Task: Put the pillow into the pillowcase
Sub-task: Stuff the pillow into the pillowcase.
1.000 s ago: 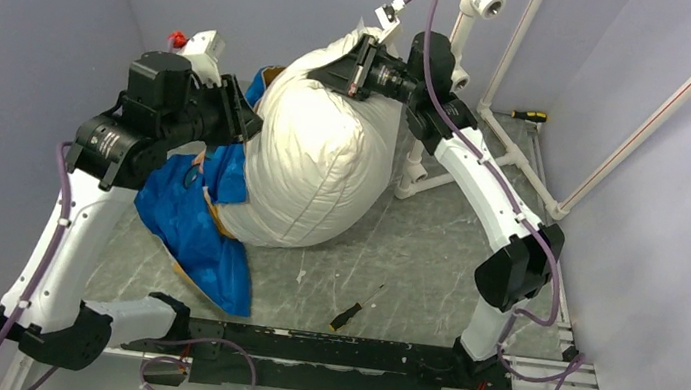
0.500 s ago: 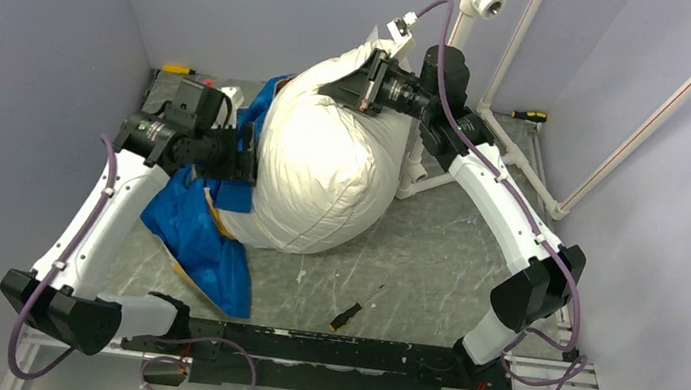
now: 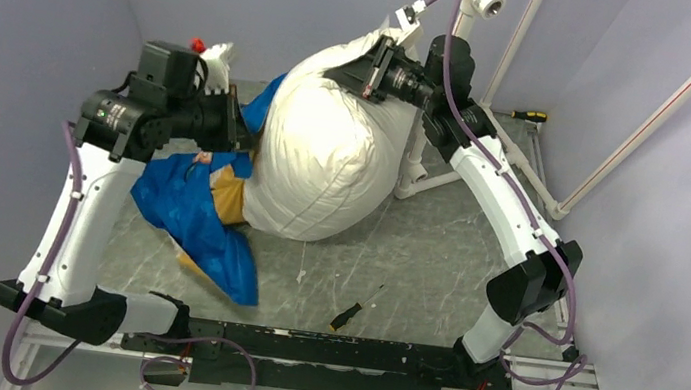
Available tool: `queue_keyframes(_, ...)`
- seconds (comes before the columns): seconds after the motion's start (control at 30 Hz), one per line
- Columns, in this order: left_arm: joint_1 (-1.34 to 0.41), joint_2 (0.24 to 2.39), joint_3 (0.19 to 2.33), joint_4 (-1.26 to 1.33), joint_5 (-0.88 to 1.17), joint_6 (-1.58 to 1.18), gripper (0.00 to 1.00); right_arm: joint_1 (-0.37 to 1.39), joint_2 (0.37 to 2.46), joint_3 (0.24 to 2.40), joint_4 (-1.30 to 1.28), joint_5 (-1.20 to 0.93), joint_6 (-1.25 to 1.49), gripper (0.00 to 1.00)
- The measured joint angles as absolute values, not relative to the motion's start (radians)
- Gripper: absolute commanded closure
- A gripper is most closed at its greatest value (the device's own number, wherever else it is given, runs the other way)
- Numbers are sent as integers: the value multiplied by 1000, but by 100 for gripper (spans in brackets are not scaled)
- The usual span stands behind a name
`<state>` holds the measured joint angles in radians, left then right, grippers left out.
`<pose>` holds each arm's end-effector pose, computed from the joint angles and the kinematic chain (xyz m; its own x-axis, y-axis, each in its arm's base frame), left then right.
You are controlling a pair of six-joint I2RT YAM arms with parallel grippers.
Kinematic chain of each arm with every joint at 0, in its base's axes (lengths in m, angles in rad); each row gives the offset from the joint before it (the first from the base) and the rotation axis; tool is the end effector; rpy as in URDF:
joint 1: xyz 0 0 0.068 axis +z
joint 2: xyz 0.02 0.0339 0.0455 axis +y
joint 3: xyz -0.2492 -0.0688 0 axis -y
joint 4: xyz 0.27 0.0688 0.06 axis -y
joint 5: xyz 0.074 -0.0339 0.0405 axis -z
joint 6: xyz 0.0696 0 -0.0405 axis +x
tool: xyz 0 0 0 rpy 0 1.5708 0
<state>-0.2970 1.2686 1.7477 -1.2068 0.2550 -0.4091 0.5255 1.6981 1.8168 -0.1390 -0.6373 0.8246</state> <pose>0.2467 -0.0938 0.4351 -0.7678 -0.1675 -0.6183 0.1721 0.8758 -0.4510 0.3621 0.2578 0.4496 -0.6858 0.2845 -0.6698 -0.6102 0.2769 0.7423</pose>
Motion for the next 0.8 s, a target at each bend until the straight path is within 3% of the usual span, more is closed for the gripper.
queue_keyframes(0.1,-288,1315,1882,-1174,413,-448,100,514,1705,1843,-116,-599,828,100)
queue_keyframes(0.37,-281,1414,1896,-830,746,-765,100,490,1712,1816,-94,-446,814,100)
queue_keyframes(0.6,-297,1298,1700,-886,686,-694,98,506,1742,1800,-157,-427,793,100)
queue_keyframes(0.7,-303,1254,1608,-867,641,-674,88,513,1755,1814,-181,-434,777,100)
queue_keyframes(0.8,-303,1234,1551,-797,616,-676,91,513,1777,1861,-198,-458,764,100)
